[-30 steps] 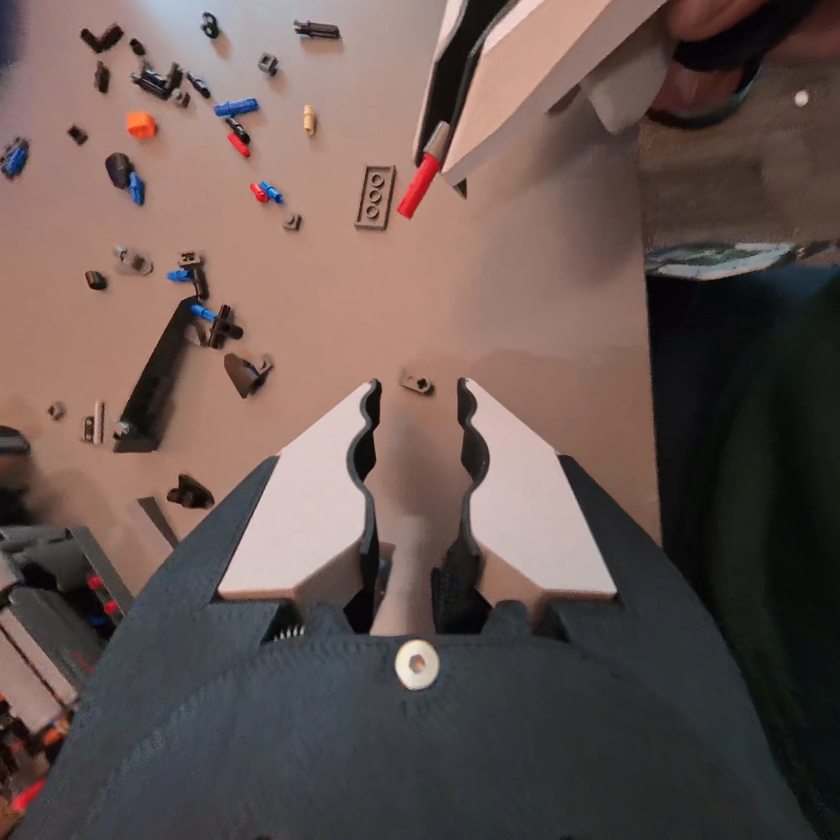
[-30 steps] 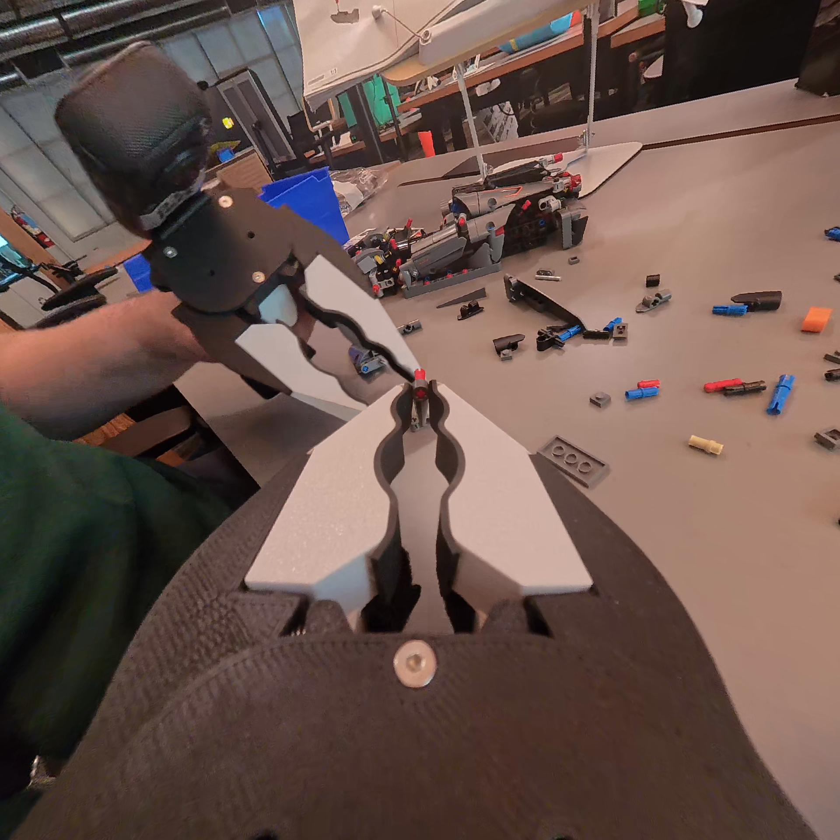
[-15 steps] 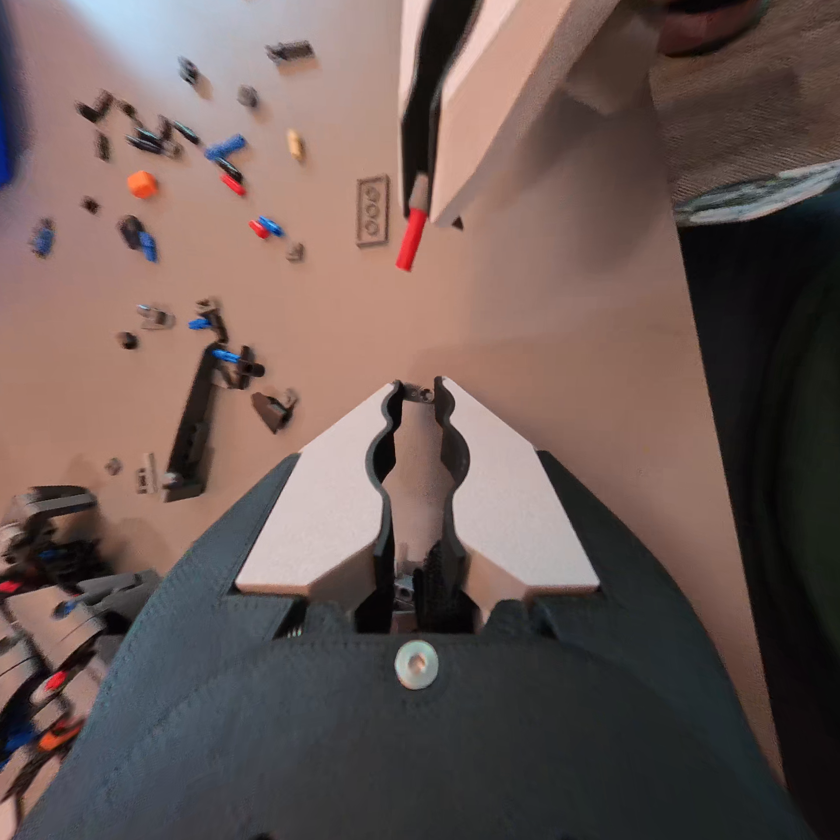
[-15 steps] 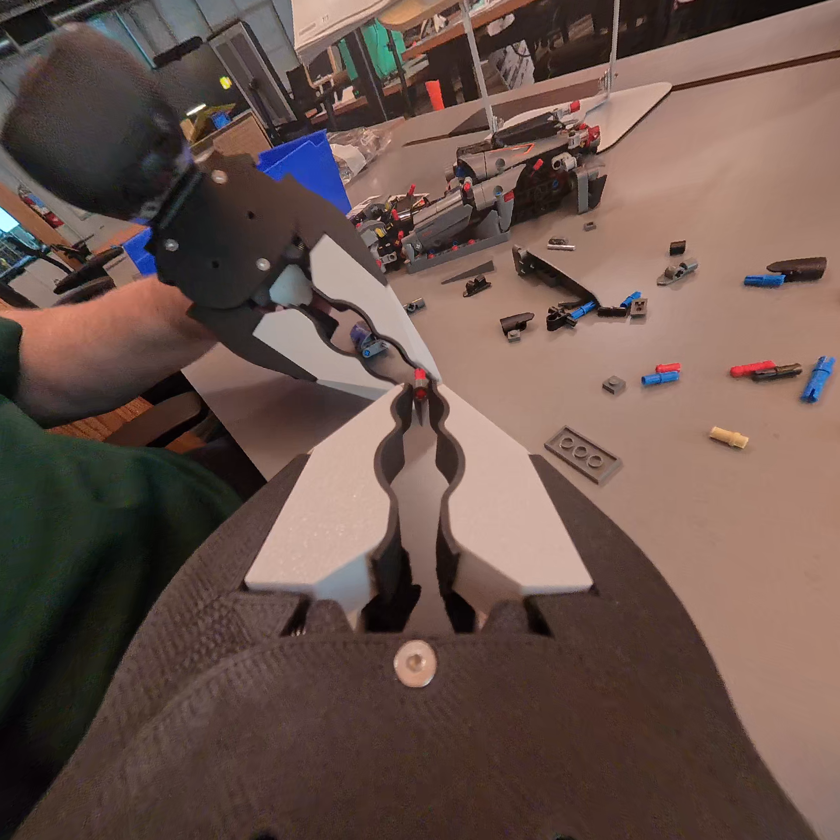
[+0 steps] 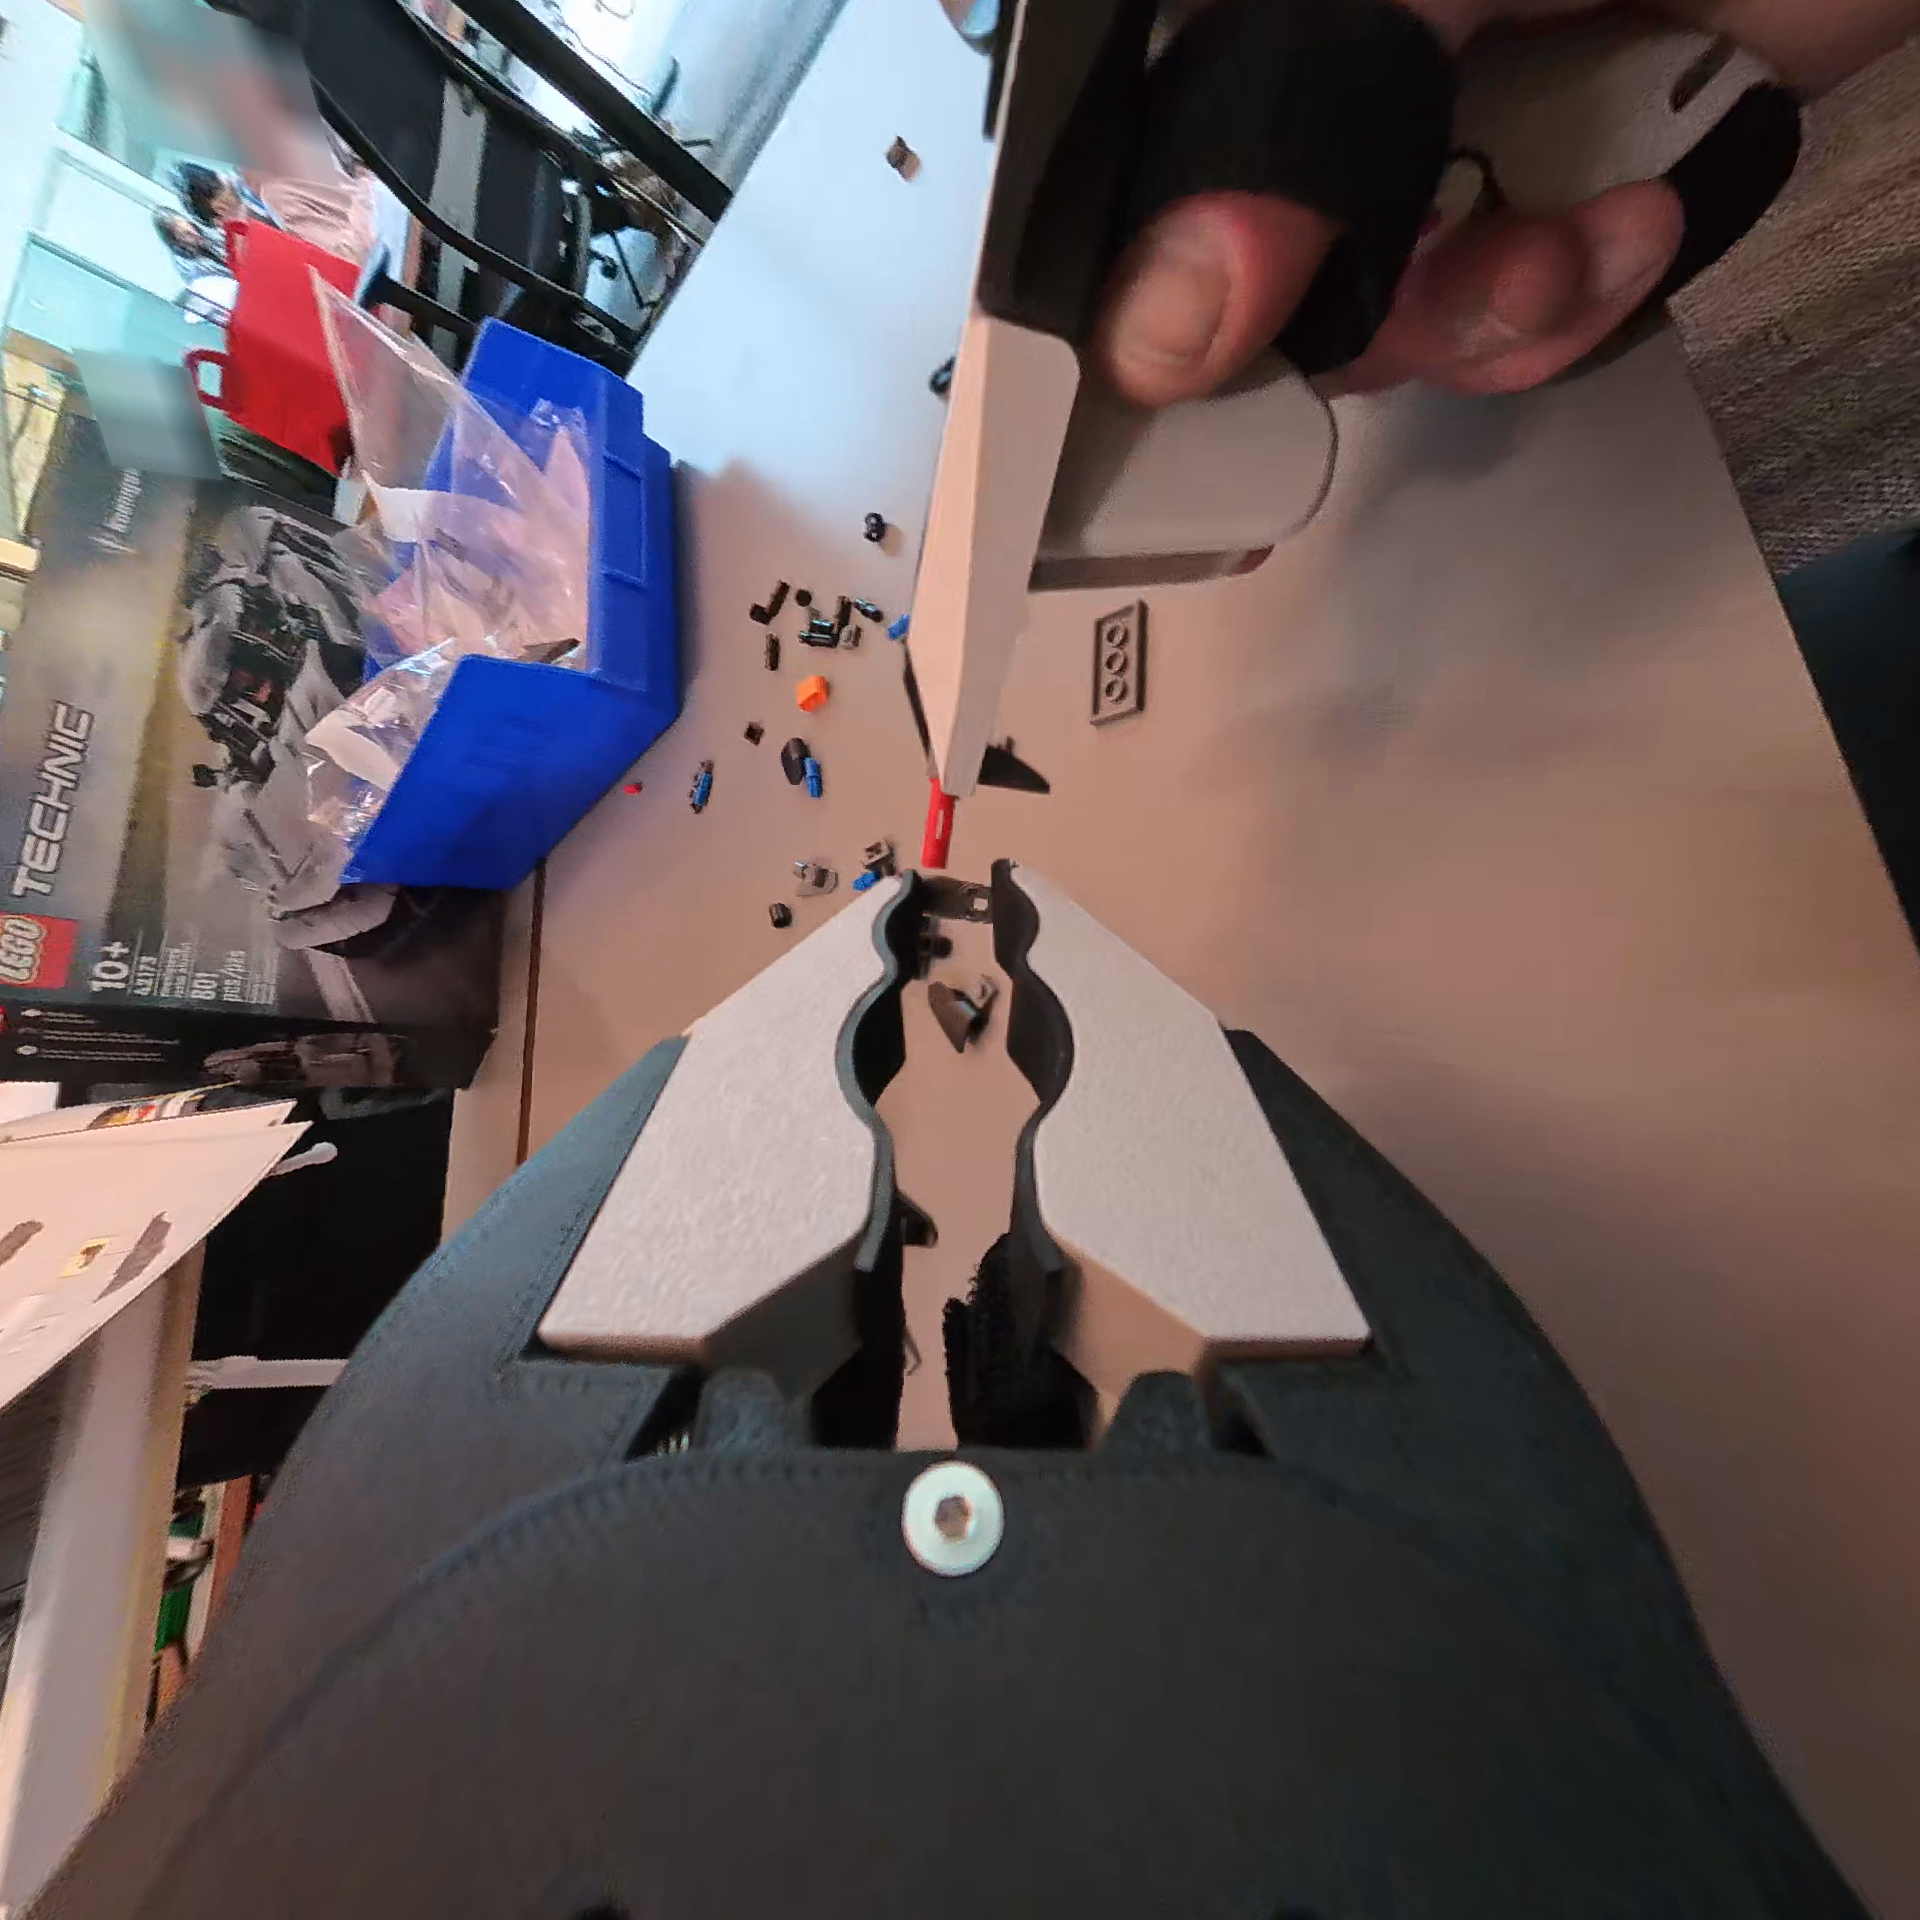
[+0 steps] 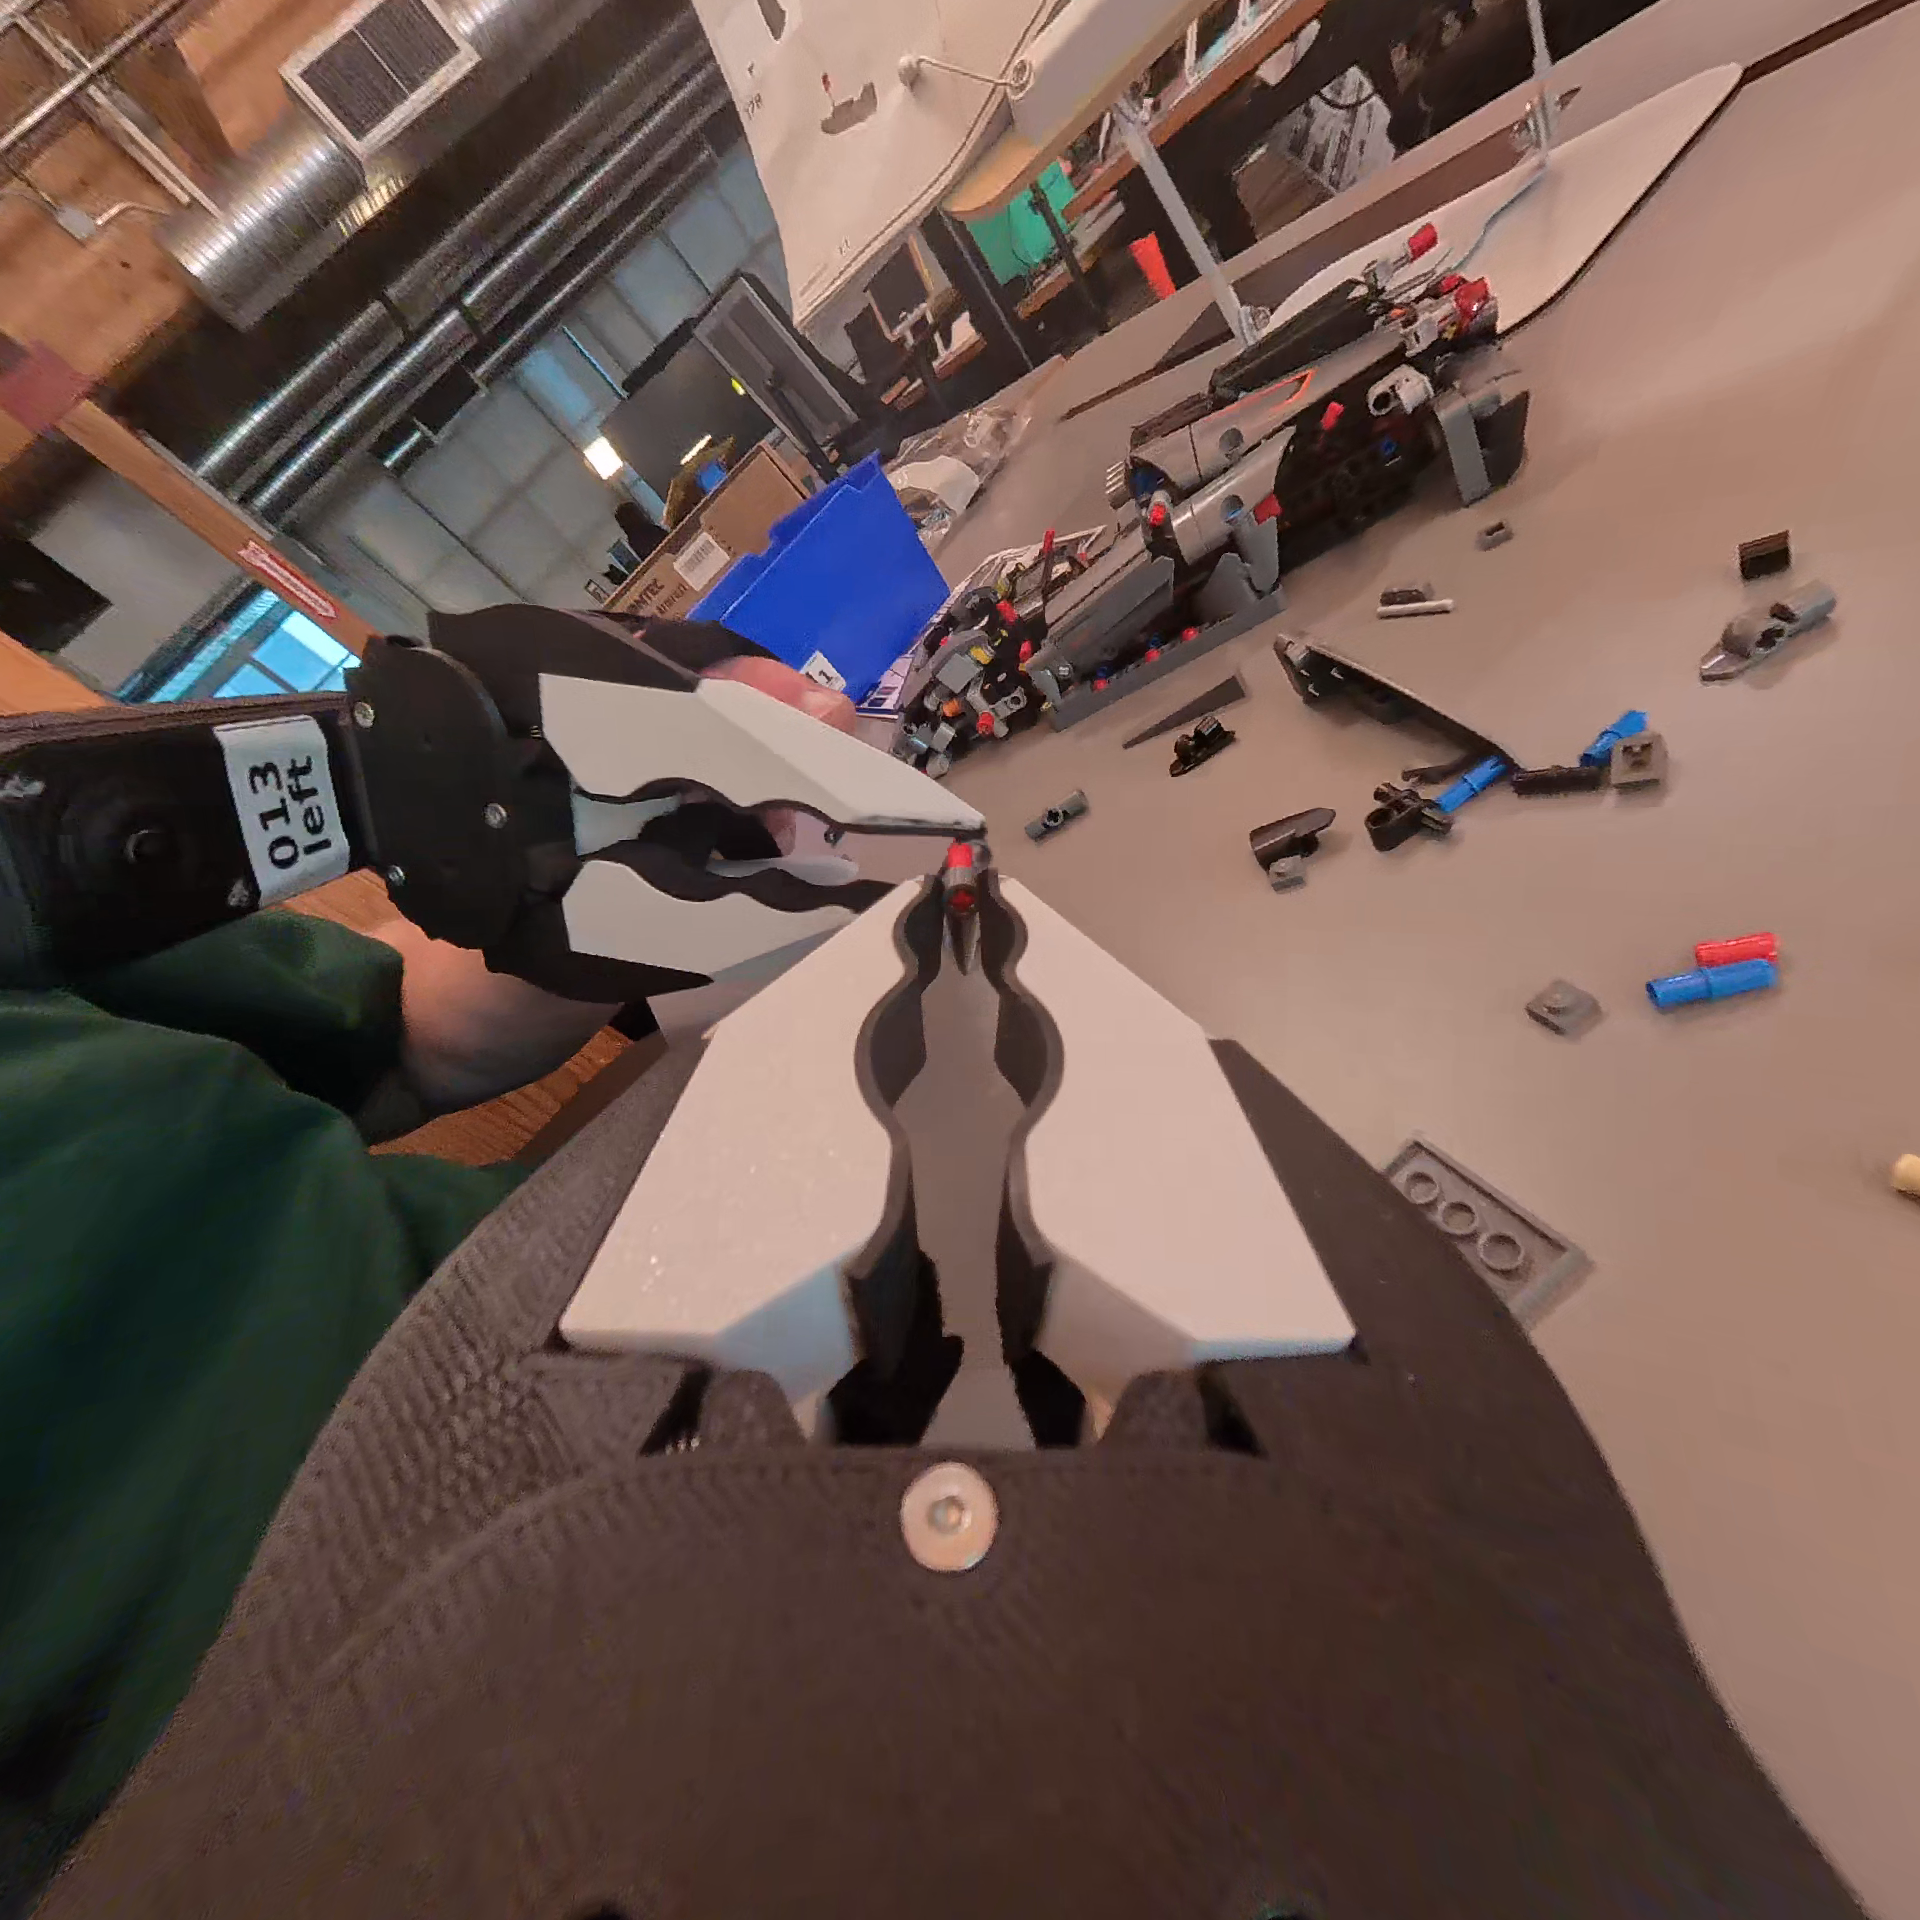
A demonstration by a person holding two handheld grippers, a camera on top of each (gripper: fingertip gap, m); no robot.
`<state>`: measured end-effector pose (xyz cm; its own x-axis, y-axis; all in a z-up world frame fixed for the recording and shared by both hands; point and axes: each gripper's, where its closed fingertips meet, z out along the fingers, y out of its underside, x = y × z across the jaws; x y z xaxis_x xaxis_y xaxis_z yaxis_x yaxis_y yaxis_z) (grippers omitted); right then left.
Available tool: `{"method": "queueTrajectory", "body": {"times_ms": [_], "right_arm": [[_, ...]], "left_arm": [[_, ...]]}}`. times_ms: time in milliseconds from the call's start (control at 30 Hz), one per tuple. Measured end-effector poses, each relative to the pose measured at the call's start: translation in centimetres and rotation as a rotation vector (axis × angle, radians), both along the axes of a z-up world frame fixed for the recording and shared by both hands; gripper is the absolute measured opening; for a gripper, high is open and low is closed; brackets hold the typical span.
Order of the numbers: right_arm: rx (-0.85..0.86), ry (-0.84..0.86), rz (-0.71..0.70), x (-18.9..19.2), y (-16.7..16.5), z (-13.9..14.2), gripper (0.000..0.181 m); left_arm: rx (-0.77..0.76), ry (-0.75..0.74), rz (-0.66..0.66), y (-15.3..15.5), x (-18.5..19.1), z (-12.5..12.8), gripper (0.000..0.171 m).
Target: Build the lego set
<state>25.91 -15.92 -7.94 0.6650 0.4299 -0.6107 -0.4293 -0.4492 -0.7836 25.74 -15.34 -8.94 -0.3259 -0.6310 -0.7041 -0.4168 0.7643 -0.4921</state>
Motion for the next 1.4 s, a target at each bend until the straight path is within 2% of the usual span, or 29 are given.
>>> {"method": "queueTrajectory", "body": {"times_ms": [367, 1400], "right_arm": [[0.014, 0.119, 0.014, 0.0, 0.9, 0.6, 0.005], [0.050, 0.209, 0.031, 0.5, 1.5, 1.4, 0.005]], "left_arm": [[0.095, -0.057, 0.004, 1.0, 0.2, 1.4, 0.011], [0.169, -0.106, 0.024, 1.2, 0.5, 2.0, 0.010]]}}
